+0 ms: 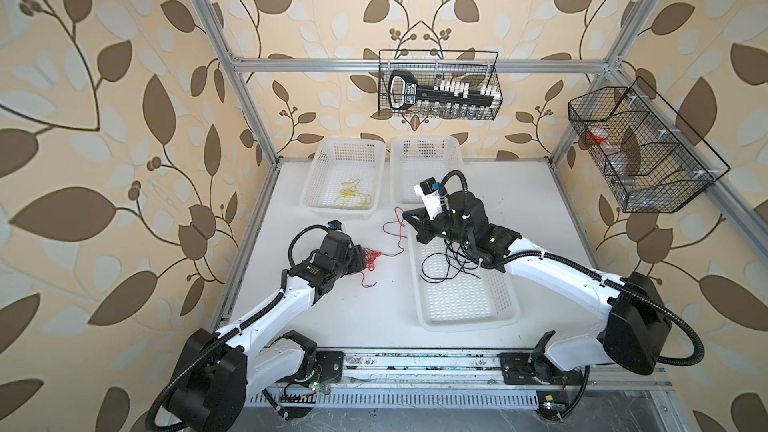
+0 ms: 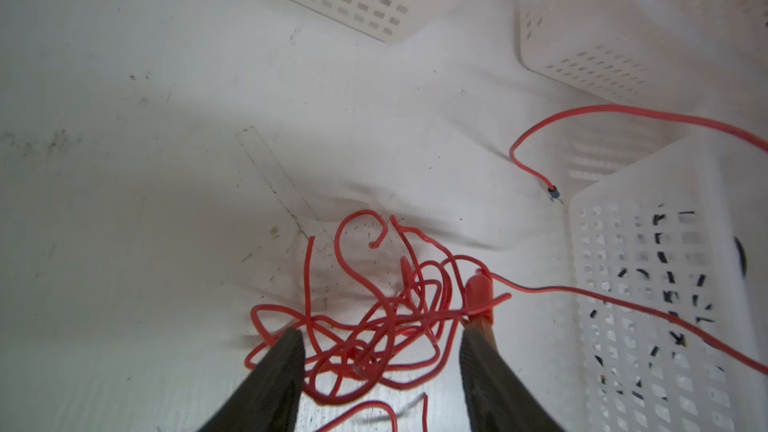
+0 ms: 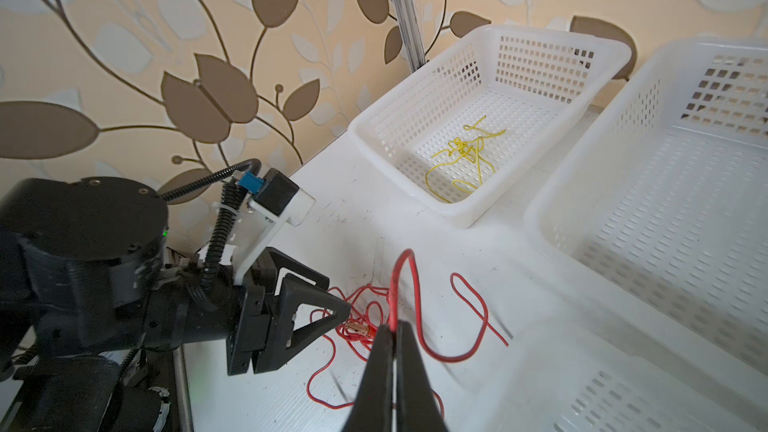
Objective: Untangle the cables
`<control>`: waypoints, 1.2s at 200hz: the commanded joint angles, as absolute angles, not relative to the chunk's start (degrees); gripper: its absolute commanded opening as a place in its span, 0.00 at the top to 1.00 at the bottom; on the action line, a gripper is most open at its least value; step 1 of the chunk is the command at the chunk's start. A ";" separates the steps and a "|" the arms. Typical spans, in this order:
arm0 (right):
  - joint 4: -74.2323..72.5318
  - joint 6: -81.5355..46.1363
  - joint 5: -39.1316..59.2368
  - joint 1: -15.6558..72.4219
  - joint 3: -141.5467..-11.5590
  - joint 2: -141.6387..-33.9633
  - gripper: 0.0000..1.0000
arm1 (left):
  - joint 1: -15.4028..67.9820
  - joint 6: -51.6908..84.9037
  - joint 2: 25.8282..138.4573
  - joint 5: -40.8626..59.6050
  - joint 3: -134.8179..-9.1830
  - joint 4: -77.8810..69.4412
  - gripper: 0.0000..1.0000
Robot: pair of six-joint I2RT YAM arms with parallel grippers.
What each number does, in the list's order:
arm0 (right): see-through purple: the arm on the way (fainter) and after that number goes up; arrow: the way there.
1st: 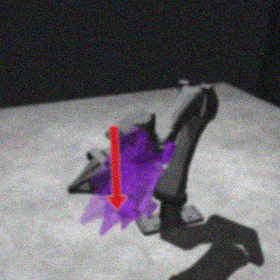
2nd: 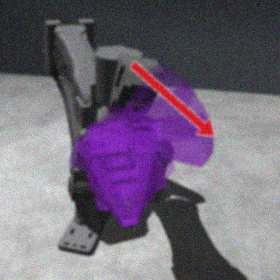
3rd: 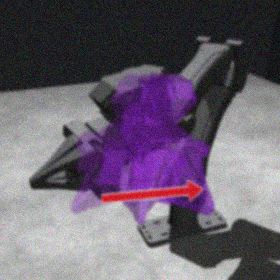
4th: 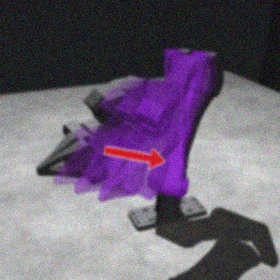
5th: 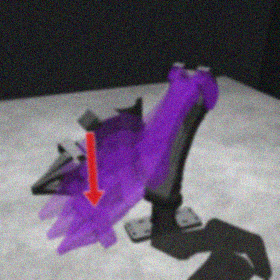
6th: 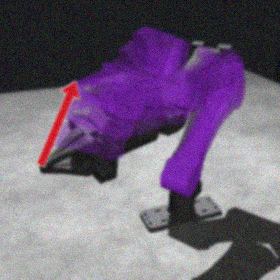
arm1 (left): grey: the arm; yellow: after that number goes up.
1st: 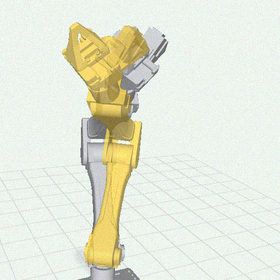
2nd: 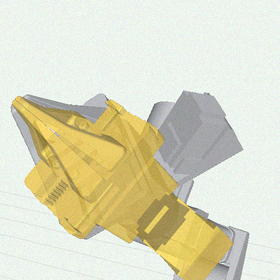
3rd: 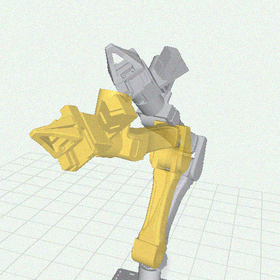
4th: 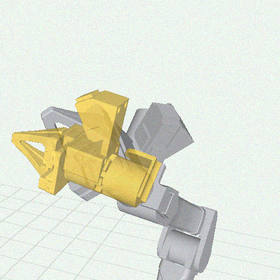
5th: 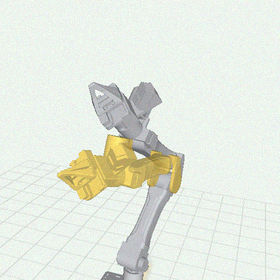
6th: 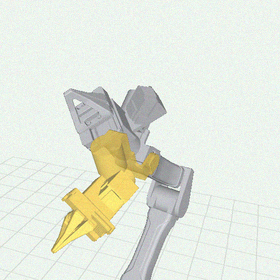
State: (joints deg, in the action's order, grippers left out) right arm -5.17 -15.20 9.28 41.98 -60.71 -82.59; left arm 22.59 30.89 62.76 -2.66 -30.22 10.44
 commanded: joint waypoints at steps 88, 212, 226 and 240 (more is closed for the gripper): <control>-2.46 -14.16 12.83 42.10 -60.40 -84.37 0.96 | 23.38 31.07 68.75 -7.20 -30.43 5.72 1.00; 4.73 -11.96 3.14 36.14 -49.71 -70.98 1.00 | 22.60 33.37 55.03 -15.46 -28.96 10.30 1.00; 4.29 -12.39 2.44 34.08 -47.89 -67.69 1.00 | 22.26 33.57 53.87 -15.52 -29.03 10.91 1.00; 3.87 -12.47 1.15 32.83 -46.55 -64.87 1.00 | 21.81 33.88 53.04 -16.02 -29.28 12.13 1.00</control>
State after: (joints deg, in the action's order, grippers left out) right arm 3.99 -12.32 4.95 34.72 -48.86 -69.34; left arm 22.79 32.14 55.11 -12.67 -29.30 10.07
